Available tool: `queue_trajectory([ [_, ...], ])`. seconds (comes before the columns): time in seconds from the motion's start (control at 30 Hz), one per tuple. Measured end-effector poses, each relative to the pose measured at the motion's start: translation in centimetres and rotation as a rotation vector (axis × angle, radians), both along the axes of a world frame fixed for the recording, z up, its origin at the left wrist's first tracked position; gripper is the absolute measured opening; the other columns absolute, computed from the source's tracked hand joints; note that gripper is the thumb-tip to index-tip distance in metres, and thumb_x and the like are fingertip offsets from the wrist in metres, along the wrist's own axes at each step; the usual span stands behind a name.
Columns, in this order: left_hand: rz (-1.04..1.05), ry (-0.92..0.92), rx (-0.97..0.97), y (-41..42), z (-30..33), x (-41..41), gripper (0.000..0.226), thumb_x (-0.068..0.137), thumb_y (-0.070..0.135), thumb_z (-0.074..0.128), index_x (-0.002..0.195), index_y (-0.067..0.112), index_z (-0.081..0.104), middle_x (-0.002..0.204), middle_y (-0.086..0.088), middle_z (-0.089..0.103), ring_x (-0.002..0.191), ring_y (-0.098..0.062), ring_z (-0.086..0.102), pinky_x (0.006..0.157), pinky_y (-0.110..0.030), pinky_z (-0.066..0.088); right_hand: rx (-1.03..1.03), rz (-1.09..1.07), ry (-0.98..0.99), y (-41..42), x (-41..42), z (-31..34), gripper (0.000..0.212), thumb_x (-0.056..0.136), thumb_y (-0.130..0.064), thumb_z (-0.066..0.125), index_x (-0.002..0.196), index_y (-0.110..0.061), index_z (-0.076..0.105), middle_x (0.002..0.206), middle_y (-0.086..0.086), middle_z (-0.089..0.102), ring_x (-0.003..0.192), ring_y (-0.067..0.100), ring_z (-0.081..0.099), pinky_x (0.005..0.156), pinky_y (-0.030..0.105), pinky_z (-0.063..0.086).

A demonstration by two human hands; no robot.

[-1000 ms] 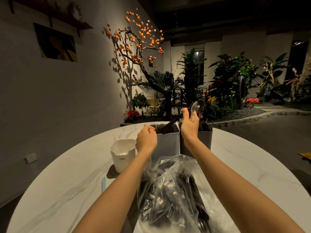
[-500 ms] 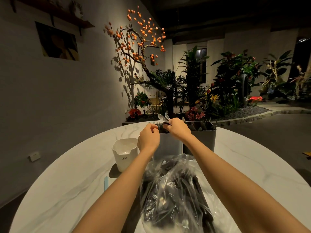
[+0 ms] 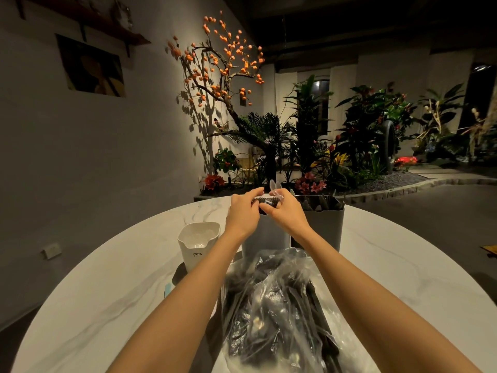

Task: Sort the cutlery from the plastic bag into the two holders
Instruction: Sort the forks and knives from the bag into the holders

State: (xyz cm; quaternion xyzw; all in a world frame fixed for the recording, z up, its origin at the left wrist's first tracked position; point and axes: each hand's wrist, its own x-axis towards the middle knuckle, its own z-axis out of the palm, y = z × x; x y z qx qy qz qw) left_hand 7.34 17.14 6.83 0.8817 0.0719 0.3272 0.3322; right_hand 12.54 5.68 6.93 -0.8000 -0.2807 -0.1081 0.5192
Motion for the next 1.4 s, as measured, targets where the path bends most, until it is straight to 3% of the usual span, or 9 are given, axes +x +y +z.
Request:
queue_trajectory([
  [0.17,0.113,0.151,0.311,-0.8,-1.6,-1.6,0.026,0.102,0.019,0.027,0.116,0.034,0.044,0.122,0.000,0.052,0.124,-0.026,0.029,0.096,-0.043,0.018,0.112,0.042,0.054,-0.1,-0.2,-0.2,0.029,0.089,-0.020,0.062,0.113,-0.008,0.050,0.075,-0.006,0.049,0.065,0.008,0.044,0.059,0.025,0.035],
  [0.3,0.113,0.232,0.345,-1.1,-1.4,-1.4,0.047,0.100,0.018,0.029,0.145,0.031,0.026,0.156,0.003,0.023,0.139,-0.025,0.014,0.108,-0.050,0.010,0.091,0.057,0.062,-0.1,-0.7,-0.2,0.017,0.092,-0.021,0.055,0.104,-0.012,0.047,0.092,-0.001,0.053,0.083,0.016,0.050,0.072,0.031,0.039],
  [0.4,0.135,-0.016,0.173,-1.5,-0.5,-1.7,0.054,0.093,0.036,0.021,0.143,0.027,0.040,0.148,0.006,0.038,0.128,-0.018,0.028,0.100,-0.037,0.018,-0.002,0.043,0.066,-0.1,-0.9,-0.2,0.022,0.092,-0.024,0.053,0.111,-0.016,0.046,0.099,0.002,0.057,0.091,0.022,0.055,0.078,0.038,0.042],
  [0.5,-0.018,-0.183,-0.045,-2.2,0.4,-2.6,0.058,0.094,0.055,0.019,0.117,0.020,0.058,0.098,0.005,0.061,0.099,-0.018,0.053,0.083,-0.035,0.035,-0.075,0.040,0.066,0.0,-1.2,-0.3,0.026,0.092,-0.027,0.051,0.115,-0.018,0.046,0.103,0.002,0.059,0.097,0.024,0.057,0.086,0.043,0.046],
  [0.7,0.010,-0.275,-0.180,-1.6,0.5,-2.9,0.027,0.102,0.016,0.039,0.097,0.008,0.064,0.084,0.001,0.062,0.079,-0.019,0.060,0.074,-0.040,0.050,-0.004,0.207,0.075,0.9,-2.3,-0.6,0.013,0.100,-0.028,0.038,0.104,-0.021,0.049,0.095,-0.010,0.052,0.090,0.011,0.050,0.087,0.036,0.040],
  [0.87,0.110,-0.163,-0.176,-0.4,0.1,-3.8,0.029,0.102,0.016,0.041,0.093,0.012,0.068,0.063,0.005,0.058,0.062,-0.007,0.053,0.062,-0.025,0.043,0.130,0.257,0.054,1.4,-3.1,-0.9,0.027,0.105,-0.021,0.029,0.091,-0.014,0.051,0.078,0.003,0.052,0.079,0.017,0.049,0.080,0.036,0.041],
  [0.97,0.105,-0.123,-0.235,-0.1,0.0,-4.2,0.032,0.101,0.016,0.040,0.096,0.008,0.070,0.061,0.006,0.059,0.059,-0.003,0.054,0.058,-0.017,0.041,0.065,0.250,0.017,1.9,-3.3,-1.4,0.022,0.104,-0.023,0.036,0.097,-0.012,0.054,0.073,-0.001,0.057,0.071,0.014,0.052,0.071,0.031,0.042],
  [1.17,0.052,-0.090,-0.305,0.4,-0.7,-4.5,0.048,0.104,0.037,0.032,0.085,0.010,0.065,0.062,-0.002,0.061,0.062,-0.016,0.055,0.067,-0.033,0.048,0.033,0.265,0.093,2.6,-3.9,-1.6,0.020,0.101,-0.027,0.046,0.100,-0.010,0.058,0.067,0.000,0.061,0.056,0.008,0.053,0.054,0.021,0.039],
  [1.4,0.134,-0.178,-0.311,2.2,-1.3,-5.1,0.026,0.103,0.018,0.040,0.107,0.011,0.064,0.089,-0.003,0.062,0.069,-0.010,0.054,0.066,-0.023,0.045,0.036,0.406,0.337,3.1,-4.9,-1.7,0.027,0.104,-0.018,0.036,0.093,-0.008,0.059,0.064,0.006,0.058,0.042,0.006,0.048,0.042,0.016,0.039],
])
